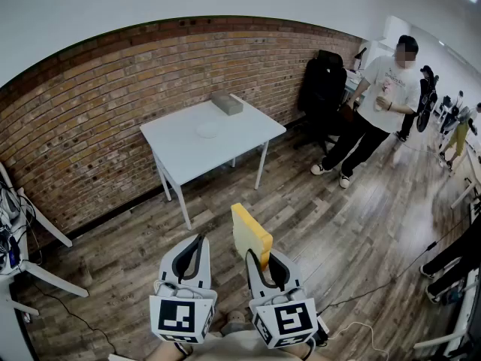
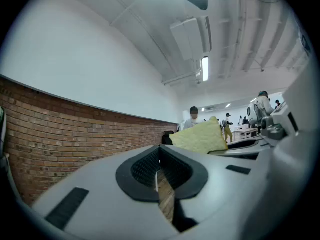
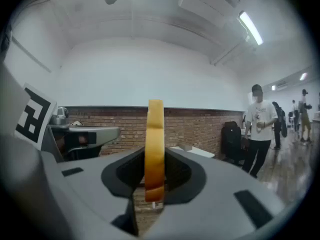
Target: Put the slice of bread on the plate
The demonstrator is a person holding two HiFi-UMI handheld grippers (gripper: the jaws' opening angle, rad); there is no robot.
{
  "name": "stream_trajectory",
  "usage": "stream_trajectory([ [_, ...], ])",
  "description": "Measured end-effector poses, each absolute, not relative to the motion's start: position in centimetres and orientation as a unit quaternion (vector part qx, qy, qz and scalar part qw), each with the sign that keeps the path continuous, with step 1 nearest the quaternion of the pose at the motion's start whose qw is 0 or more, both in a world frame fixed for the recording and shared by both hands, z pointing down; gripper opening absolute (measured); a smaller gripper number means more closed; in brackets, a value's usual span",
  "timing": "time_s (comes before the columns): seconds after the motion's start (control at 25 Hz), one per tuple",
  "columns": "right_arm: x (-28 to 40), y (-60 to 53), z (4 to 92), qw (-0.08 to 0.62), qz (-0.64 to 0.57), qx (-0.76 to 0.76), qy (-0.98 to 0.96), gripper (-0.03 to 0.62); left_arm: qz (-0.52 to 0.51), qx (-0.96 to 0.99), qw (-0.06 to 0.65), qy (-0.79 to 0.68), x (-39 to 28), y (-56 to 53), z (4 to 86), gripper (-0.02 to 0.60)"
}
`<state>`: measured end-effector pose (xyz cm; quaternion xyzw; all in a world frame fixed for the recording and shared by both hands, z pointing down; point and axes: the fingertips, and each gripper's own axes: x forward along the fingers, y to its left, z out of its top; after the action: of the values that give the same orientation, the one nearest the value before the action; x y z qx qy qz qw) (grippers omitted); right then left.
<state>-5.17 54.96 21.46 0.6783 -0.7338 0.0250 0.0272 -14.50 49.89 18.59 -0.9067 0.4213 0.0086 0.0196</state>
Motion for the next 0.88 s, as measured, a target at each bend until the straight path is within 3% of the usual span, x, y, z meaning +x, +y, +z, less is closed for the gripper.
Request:
stream_trajectory([
  [0.88, -0.7, 48.6, 23.3, 0.028, 0.049, 0.67, -0.74, 0.094, -0.013, -0.904, 0.018, 0.426, -10.3, 44.4, 20.7, 0.009],
])
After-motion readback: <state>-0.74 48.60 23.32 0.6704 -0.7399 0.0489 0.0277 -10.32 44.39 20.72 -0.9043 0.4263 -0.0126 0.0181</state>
